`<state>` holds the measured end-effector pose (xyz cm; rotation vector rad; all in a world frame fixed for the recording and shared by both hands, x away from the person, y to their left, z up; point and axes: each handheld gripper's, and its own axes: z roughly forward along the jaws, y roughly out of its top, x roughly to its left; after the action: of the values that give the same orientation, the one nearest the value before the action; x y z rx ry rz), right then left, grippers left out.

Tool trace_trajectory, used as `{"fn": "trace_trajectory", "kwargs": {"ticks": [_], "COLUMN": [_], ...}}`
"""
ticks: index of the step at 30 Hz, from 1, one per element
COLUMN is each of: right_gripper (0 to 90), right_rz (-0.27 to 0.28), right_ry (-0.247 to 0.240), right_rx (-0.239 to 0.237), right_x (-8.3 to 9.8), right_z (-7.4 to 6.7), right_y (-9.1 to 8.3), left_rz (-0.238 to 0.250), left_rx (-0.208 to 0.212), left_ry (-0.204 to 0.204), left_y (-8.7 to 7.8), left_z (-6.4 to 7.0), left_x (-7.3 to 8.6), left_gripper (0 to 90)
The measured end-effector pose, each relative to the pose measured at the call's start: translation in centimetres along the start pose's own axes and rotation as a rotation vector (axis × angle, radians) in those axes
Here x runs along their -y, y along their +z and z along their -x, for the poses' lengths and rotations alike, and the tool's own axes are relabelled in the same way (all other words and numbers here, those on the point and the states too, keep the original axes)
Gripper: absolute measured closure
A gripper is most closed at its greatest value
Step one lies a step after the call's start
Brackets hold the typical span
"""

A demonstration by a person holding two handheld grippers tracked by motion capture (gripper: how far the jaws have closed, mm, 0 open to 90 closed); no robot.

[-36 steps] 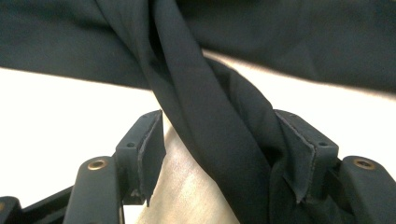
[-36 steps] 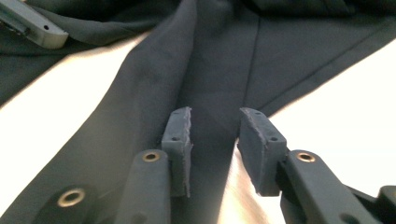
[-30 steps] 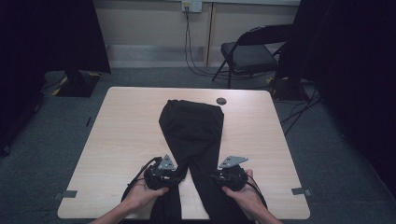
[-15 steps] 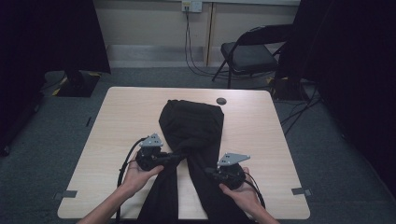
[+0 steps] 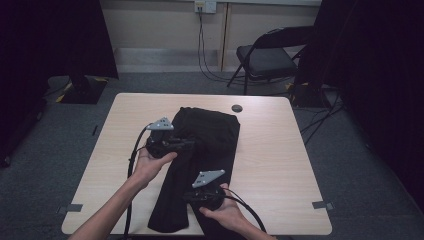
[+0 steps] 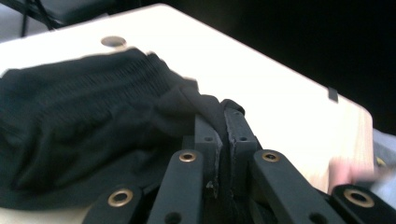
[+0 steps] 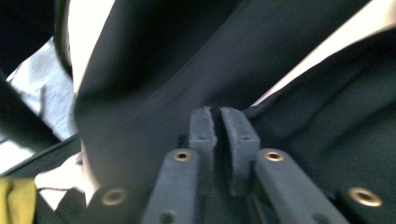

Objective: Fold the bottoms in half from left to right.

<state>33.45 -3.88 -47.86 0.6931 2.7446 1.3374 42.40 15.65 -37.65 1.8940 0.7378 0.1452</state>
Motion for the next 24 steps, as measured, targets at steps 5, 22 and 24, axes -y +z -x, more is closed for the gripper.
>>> {"fn": "trace_trajectory", "kwargs": {"ticks": [5,22,24], "right_gripper": [50.4,90.0,90.0], "right_rz": [-0.009,-0.009,0.046], "right_ry": [-0.023,-0.044,-0.054], "right_rx": [-0.022,0.155,0.124], "right_x": [0.1,-2.0,-2.3], "right_z": [-0.8,1.6,1.4], "right_y": [0.9,4.7,3.5], "left_rz": [0.0,0.005,-0.004], "left_rx": [-0.004,0.005,-0.017], "left_ry": [-0.015,-0.073,-0.087], "left_y": [0.1,2.4,2.5], "left_z": [-0.4,-0.6,-1.3], "left_x": [-0.1,0.8,1.4], "left_gripper": [85.6,82.8,81.7]}}
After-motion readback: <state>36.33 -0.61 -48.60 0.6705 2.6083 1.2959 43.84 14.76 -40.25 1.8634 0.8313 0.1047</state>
